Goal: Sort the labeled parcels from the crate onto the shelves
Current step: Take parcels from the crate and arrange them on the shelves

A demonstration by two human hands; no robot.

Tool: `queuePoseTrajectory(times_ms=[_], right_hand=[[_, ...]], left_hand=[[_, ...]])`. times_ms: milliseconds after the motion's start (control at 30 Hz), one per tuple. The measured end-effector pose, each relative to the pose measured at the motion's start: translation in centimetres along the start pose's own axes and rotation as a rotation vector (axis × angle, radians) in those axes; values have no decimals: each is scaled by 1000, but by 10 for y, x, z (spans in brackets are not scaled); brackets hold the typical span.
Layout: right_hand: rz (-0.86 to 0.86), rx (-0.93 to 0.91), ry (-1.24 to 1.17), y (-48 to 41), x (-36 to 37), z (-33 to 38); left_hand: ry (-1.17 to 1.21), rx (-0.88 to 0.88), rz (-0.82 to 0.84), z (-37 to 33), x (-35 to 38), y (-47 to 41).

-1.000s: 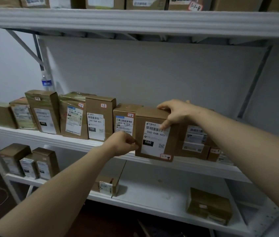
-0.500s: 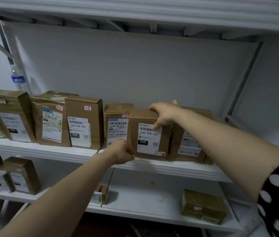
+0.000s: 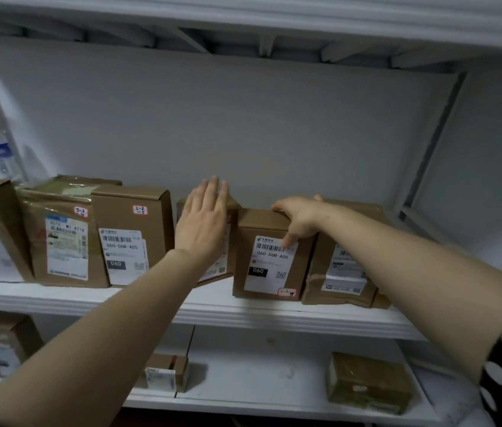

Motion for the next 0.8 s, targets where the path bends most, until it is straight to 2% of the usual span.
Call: queuePoseTrajectory(times_ms=[67, 167, 500, 800], right_hand=[[11, 2, -8, -1, 2, 0], [26, 5, -15, -5, 2, 0], [34, 51, -4, -18, 3, -6], [33, 53, -31, -29, 2, 4]], left_hand=[[-109, 23, 135, 4, 15, -10], [-103, 17, 240, 12, 24, -13], [-144, 101, 300, 22, 22, -13], [37, 121, 392, 31, 24, -17]])
Point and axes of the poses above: each hand's wrist, its own y-axis away from the middle knuckle, its own x-axis out of the palm, z = x × y, the point moved 9 cm from there along -y, towards the middle knuckle, and after that the axes turned 2 degrees about y, right-handed, at the moved point
